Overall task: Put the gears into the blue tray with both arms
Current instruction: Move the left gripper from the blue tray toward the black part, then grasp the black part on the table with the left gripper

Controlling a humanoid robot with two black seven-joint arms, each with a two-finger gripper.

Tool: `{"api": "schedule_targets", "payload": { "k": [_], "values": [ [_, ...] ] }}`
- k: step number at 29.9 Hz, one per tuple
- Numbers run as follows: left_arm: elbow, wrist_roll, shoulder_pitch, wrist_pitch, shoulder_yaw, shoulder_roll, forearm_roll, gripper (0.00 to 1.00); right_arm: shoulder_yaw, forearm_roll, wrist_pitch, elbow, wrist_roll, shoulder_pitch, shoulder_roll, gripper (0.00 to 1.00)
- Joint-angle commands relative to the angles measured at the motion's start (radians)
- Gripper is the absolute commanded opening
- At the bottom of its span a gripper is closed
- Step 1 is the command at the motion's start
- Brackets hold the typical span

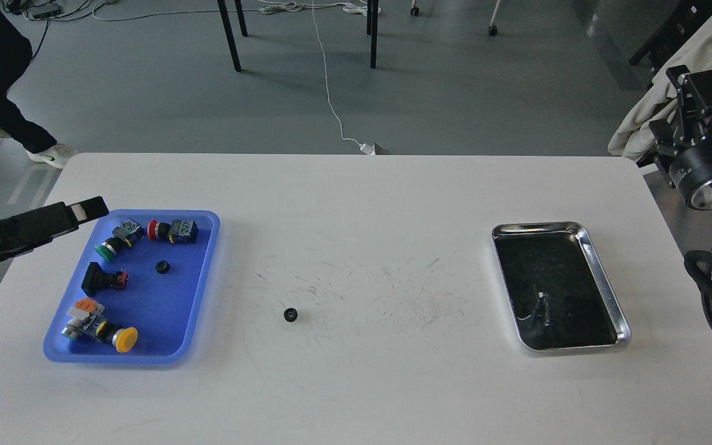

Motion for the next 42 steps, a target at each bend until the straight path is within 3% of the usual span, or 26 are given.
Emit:
{"api": "schedule_targets", "payload": {
  "k": [1, 5, 8, 13, 16, 18, 22, 31, 42],
  "values": [
    [0.0, 0.0, 0.02, 0.043, 0.012, -0.051, 0.111, 0.98, 0.007, -0.002, -0.002, -0.022, 0.0, 0.006, 0.058, 0.97],
    [0.011, 0.0, 0.038, 0.049, 0.022, -0.117, 0.142, 0.98, 0.007, -0.005, 0.041, -0.048, 0.0, 0.01, 0.092, 0.98],
    [0.016, 0.0, 0.055, 0.051, 0.033, -0.139, 0.167, 0.98, 0.007, 0.009, 0.16, -0.075, 0.0, 0.018, 0.109, 0.98],
    [0.031, 0.0, 0.072, 0.049, 0.039, -0.179, 0.202, 0.98, 0.024, 0.011, 0.374, -0.102, -0.09, 0.029, 0.124, 0.99],
    [0.036, 0.0, 0.071, 0.049, 0.038, -0.194, 0.237, 0.98, 0.056, 0.011, 0.447, -0.117, -0.175, 0.046, 0.118, 0.99],
    [0.037, 0.0, 0.07, 0.051, 0.038, -0.197, 0.283, 0.98, 0.102, 0.012, 0.451, -0.153, -0.211, 0.05, 0.131, 0.99],
    [0.034, 0.0, 0.067, 0.054, 0.03, -0.229, 0.435, 0.98, 0.118, 0.079, 0.466, -0.145, -0.22, 0.018, 0.152, 0.99],
    [0.031, 0.0, 0.066, 0.097, 0.016, -0.306, 0.523, 0.98, 0.158, 0.112, 0.461, -0.162, -0.22, -0.002, 0.17, 0.99],
    [0.158, 0.0, 0.054, 0.086, 0.016, -0.487, 0.556, 0.98, 0.267, 0.206, 0.454, -0.245, -0.22, -0.074, 0.276, 0.99]
  ]
}}
